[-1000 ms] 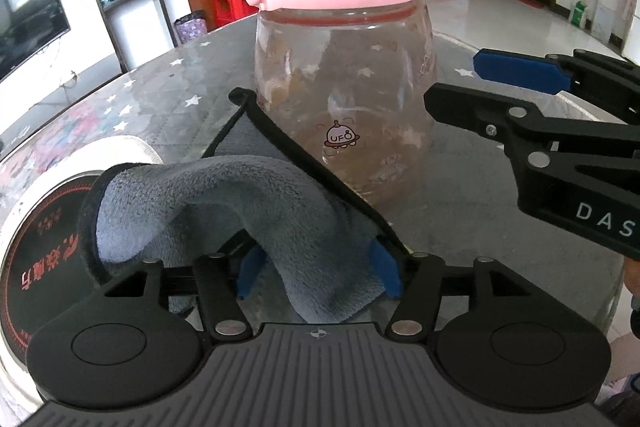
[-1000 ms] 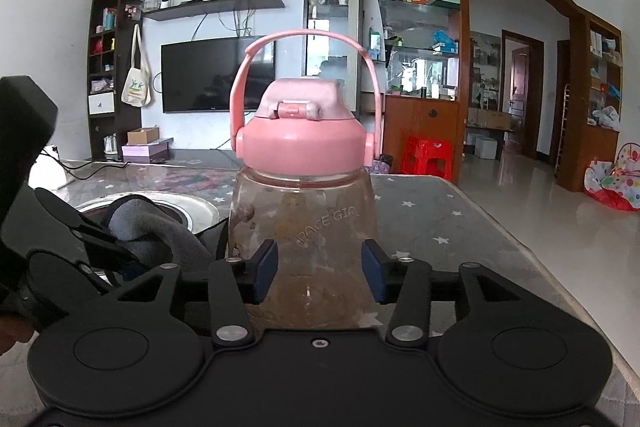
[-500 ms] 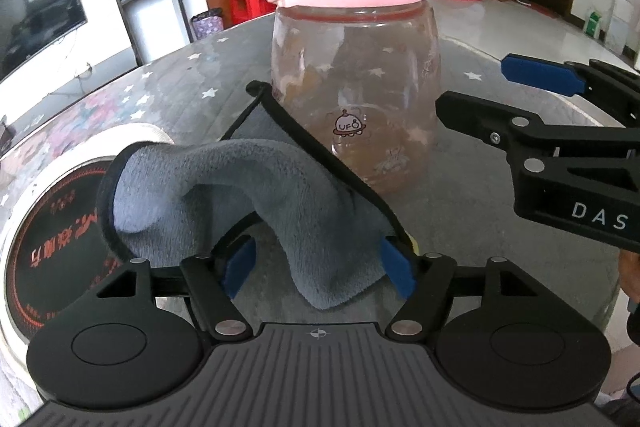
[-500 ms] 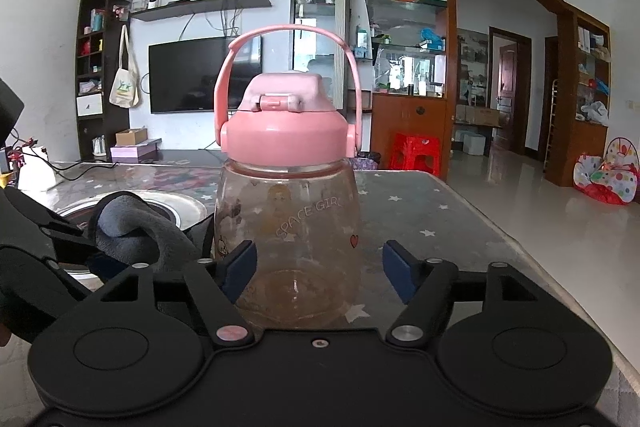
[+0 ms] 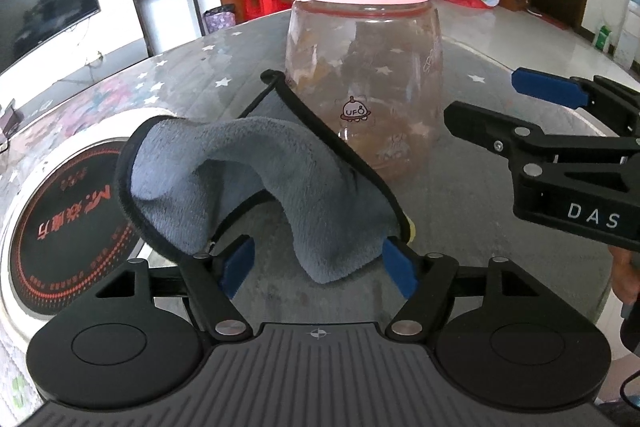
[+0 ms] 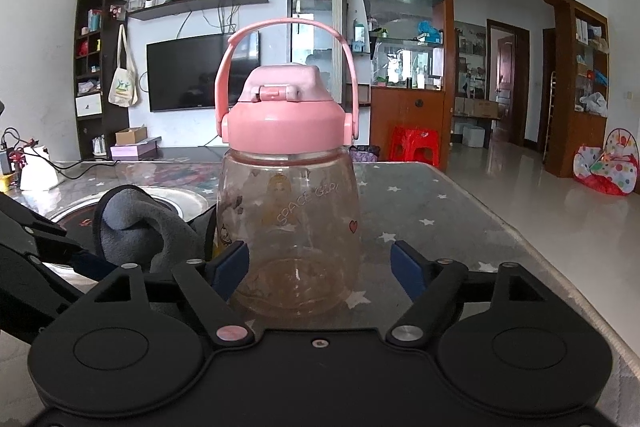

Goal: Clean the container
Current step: 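Open the left gripper and release the grey cloth beside the bottle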

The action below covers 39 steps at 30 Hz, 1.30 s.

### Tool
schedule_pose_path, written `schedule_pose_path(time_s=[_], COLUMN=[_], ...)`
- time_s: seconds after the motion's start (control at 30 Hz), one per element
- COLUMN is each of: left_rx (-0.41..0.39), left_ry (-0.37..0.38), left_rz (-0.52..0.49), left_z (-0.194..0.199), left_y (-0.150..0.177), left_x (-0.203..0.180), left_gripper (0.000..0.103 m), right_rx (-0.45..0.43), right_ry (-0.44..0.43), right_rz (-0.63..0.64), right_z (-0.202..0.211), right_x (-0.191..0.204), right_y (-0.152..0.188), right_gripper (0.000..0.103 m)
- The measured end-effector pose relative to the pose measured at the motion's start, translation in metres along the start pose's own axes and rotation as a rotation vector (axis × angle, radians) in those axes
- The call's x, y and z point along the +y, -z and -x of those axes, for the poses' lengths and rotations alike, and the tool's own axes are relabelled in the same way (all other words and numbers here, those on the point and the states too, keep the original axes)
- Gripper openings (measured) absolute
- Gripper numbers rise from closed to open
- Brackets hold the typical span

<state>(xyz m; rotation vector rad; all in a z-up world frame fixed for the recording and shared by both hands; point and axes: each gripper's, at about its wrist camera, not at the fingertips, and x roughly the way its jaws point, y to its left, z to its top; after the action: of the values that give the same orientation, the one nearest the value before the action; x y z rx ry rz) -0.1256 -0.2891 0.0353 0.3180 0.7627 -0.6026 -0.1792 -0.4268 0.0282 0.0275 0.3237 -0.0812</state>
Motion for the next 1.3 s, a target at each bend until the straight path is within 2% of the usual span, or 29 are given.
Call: schedule_pose_path(time_s=[0.6, 0.73, 1.0, 1.3], left_rx=[0.028, 0.043, 0.073, 0.060], left_ry=[-0.013, -0.021, -0.023, -0.037], left_rz=[0.078, 0.112, 0.178, 0.199], left_z=[0.011, 0.012, 0.013, 0.018], left_y=[0.021, 0.026, 0.034, 0.044], left_x=[-0.015, -0.017, -0.017, -0.024], left_gripper=[0.072, 0.072, 0.072, 0.073], right_rx=[0.017, 0.023, 0.041, 0.050], right_ry=[-0.015, -0.017, -0.027, -0.036], right_rz=[0.010, 0.014, 0.023, 0.034], right_z=[0.011, 0.013, 0.022, 0.025], right_x=[0.008, 0.009, 0.010, 0.016], right_y=[0.012, 0.015, 0.023, 0.032], right_gripper=[0.089, 0.097, 0.099, 0.100])
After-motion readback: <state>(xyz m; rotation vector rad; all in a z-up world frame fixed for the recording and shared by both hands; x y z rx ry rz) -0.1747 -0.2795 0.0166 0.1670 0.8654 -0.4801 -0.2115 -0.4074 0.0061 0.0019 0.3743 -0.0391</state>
